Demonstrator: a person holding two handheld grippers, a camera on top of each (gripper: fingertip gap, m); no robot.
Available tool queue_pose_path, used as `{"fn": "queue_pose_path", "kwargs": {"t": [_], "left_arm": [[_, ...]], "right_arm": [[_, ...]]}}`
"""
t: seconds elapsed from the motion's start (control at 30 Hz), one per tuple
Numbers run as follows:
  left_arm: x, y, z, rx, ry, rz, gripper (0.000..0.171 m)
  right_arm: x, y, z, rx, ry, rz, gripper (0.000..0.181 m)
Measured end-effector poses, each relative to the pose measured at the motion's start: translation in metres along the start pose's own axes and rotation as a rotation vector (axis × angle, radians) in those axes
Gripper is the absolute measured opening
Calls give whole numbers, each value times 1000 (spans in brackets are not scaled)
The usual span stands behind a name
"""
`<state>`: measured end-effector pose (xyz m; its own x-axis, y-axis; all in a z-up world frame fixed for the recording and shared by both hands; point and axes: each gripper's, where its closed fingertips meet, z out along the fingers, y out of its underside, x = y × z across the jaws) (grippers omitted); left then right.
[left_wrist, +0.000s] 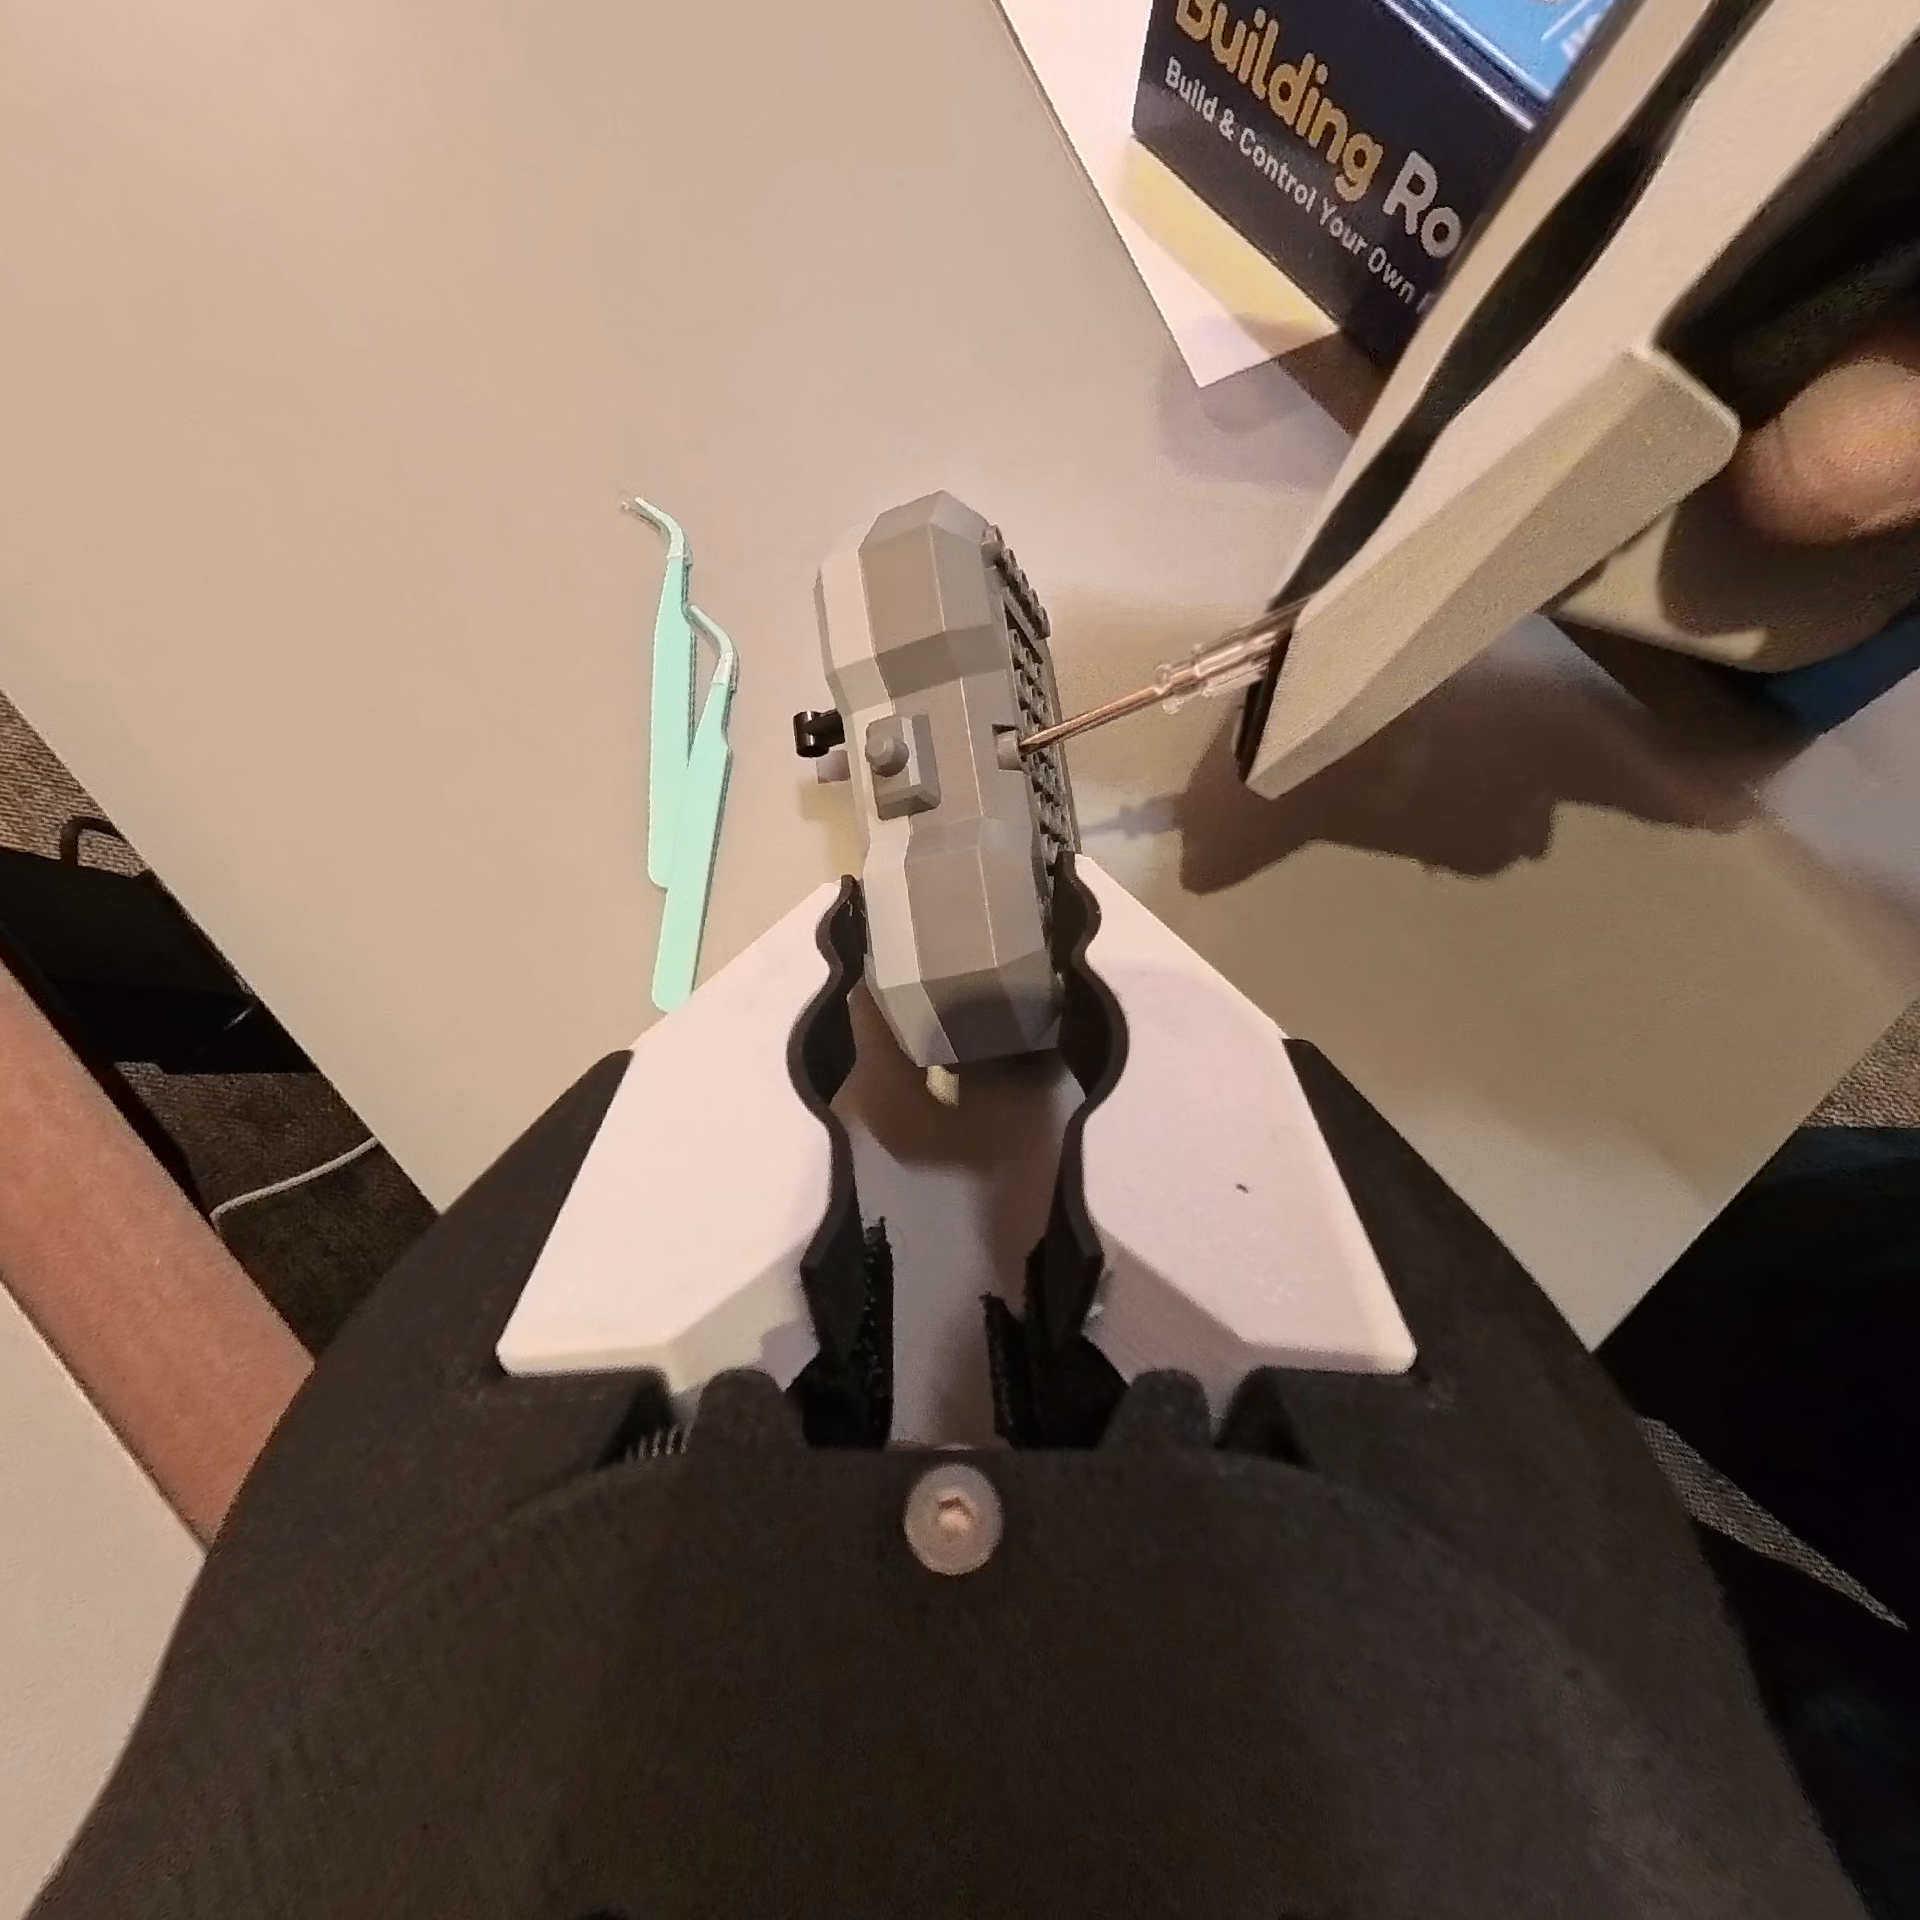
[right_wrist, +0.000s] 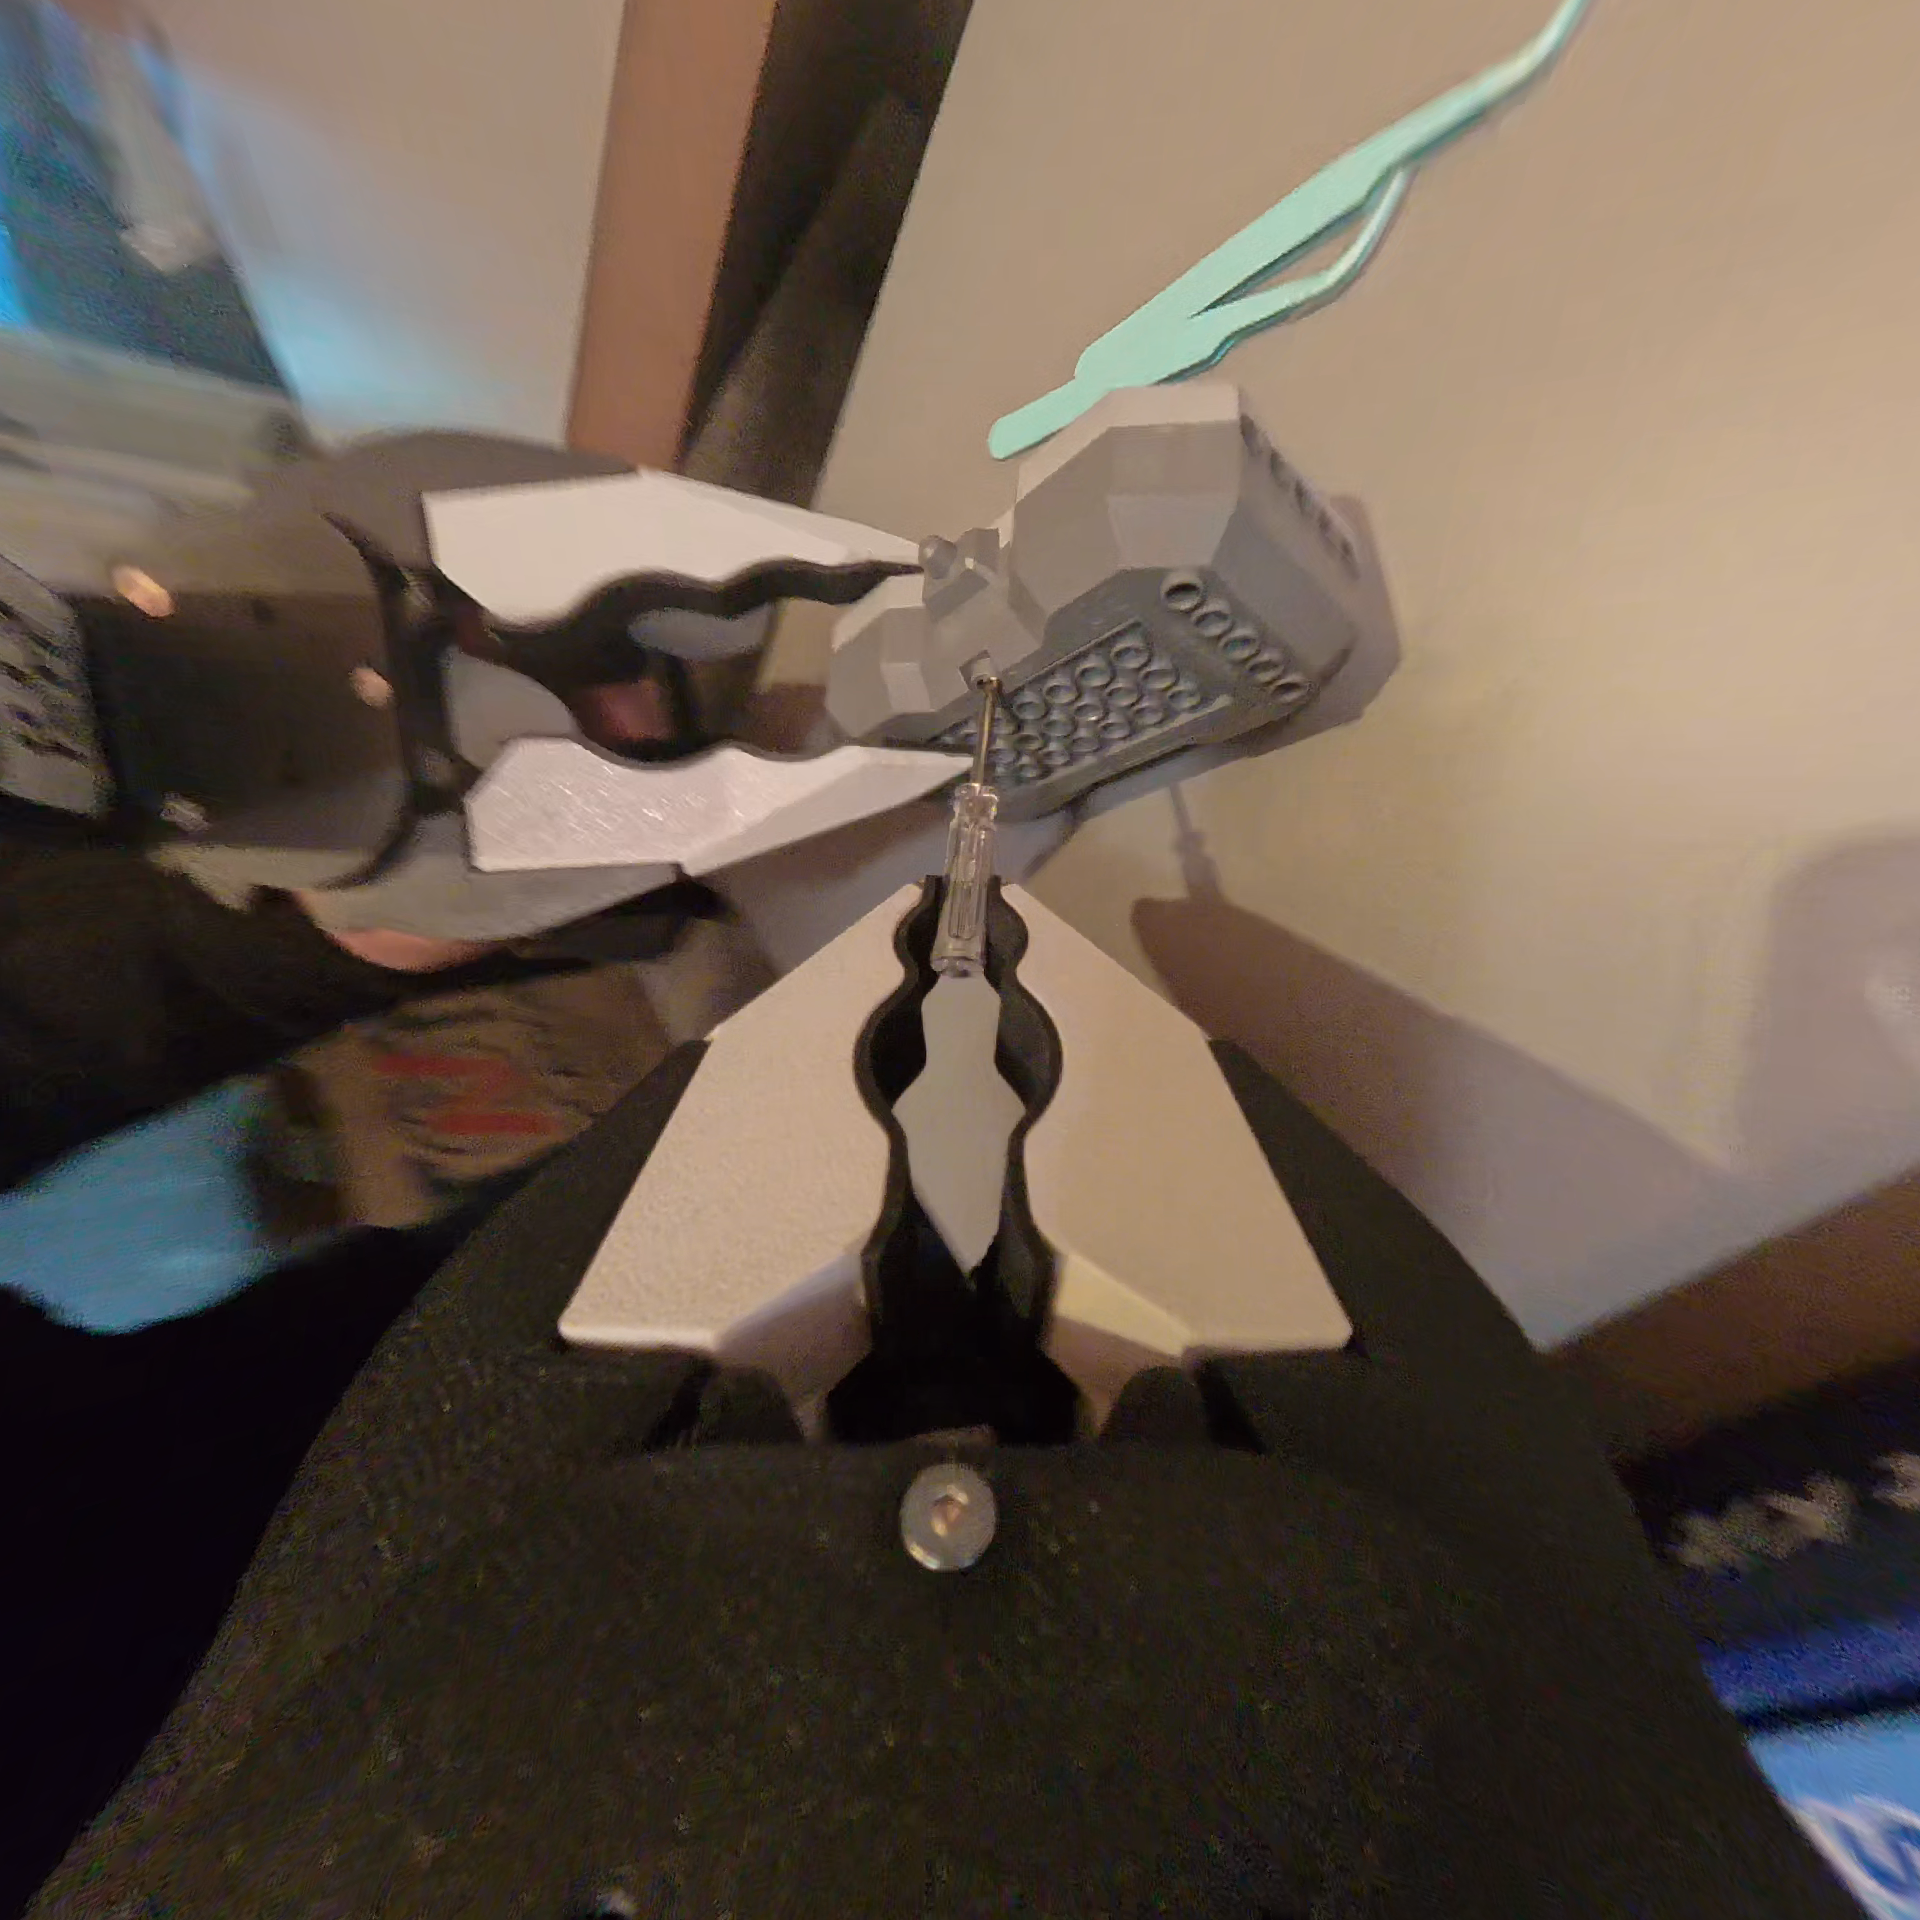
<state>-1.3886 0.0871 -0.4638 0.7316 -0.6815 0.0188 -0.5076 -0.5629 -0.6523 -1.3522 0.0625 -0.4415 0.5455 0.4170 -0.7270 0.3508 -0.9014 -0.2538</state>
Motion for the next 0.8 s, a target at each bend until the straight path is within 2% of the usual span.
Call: {"fn": "queue_pose_path", "kwargs": {"t": [0.07,0.23,0.33,0.5,0.7,0.8], "left_arm": [[-1,1,0,3,-1,-7,33],[-2,1,-1,5,-4,-6,34],[-3,0,0,6,-2,-12,34],[-3,0,0,2,1,-36,34],[-6,1,0,0,27,-167,34],[-7,1,2,2,61,-290,34]], "right_arm": [[-3,-1,1,34,-125,177,4],[-16,1,6,72,-378,486,3],[-19,5,12,89,-436,547,3],[-14,8,4,132,-329,474,3],[9,24,-5,48,77,29,4],[15,23,-7,87,171,-15,4]]}}
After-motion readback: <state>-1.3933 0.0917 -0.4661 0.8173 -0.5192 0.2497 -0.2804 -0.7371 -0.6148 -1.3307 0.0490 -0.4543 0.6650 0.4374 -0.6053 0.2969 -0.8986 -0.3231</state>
